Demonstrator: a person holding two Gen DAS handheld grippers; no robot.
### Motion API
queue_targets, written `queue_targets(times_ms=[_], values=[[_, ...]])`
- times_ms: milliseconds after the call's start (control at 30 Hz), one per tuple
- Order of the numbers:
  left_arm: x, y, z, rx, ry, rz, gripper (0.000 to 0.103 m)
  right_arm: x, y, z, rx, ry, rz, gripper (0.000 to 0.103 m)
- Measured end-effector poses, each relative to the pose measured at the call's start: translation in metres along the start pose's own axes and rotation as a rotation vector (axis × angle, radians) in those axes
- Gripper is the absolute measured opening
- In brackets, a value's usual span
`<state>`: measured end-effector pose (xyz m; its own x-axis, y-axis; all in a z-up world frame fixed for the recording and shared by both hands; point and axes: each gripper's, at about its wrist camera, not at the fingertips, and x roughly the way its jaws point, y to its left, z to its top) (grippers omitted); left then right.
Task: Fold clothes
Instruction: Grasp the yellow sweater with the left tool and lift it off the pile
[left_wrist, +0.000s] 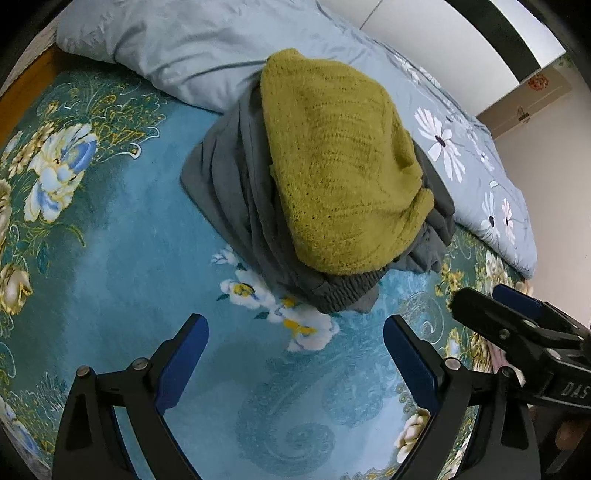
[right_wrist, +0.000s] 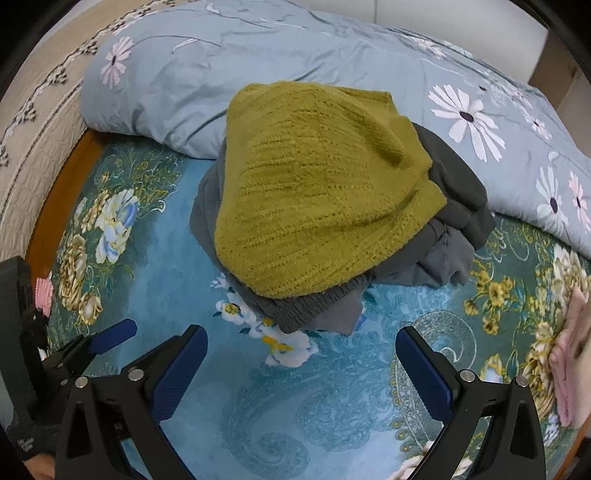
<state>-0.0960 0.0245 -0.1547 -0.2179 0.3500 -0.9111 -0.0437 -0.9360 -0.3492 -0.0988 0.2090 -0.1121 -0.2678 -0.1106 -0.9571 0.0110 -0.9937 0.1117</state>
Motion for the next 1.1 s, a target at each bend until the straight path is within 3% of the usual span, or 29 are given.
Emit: queue_targets(times_ms=[200, 400, 467, 600, 667, 700, 800, 833, 1100], values=[[0.018, 0.011, 0.026, -0.081, 0.034, -0.039, 0.096, -0.002, -0.027, -0.009, 0.049, 0.016, -0.043, 0.103], [0.046, 0.003, 0.069, -0.11, 0.042, -0.109, 0.095, -0.012, -0.069, -0.041, 0.183, 0.047, -0.094, 0.103], [0.062, 0.0, 0.085, -0.132, 0.053, -0.103, 0.09, -0.015, -0.082, -0.055, 0.215, 0.068, -0.116, 0.103], [0.09, 0.005, 0.103, -0.235, 0.098, -0.154, 0.072, -0.029, -0.112, -0.084, 0.289, 0.085, -0.165, 0.103], [0.099, 0.009, 0.107, -0.286, 0.128, -0.15, 0.049, -0.037, -0.123, -0.093, 0.319, 0.085, -0.184, 0.103], [0.1, 0.009, 0.108, -0.296, 0.129, -0.127, 0.03, -0.042, -0.13, -0.099, 0.34, 0.085, -0.196, 0.103], [0.088, 0.001, 0.108, -0.283, 0.093, -0.139, 0.017, -0.052, -0.143, -0.109, 0.378, 0.078, -0.212, 0.103], [0.081, -0.003, 0.108, -0.262, 0.073, -0.14, 0.006, -0.054, -0.144, -0.11, 0.387, 0.075, -0.211, 0.103], [-0.019, -0.052, 0.094, -0.039, -0.126, -0.321, 0.005, -0.067, -0.134, -0.109, 0.413, 0.023, -0.142, 0.103]])
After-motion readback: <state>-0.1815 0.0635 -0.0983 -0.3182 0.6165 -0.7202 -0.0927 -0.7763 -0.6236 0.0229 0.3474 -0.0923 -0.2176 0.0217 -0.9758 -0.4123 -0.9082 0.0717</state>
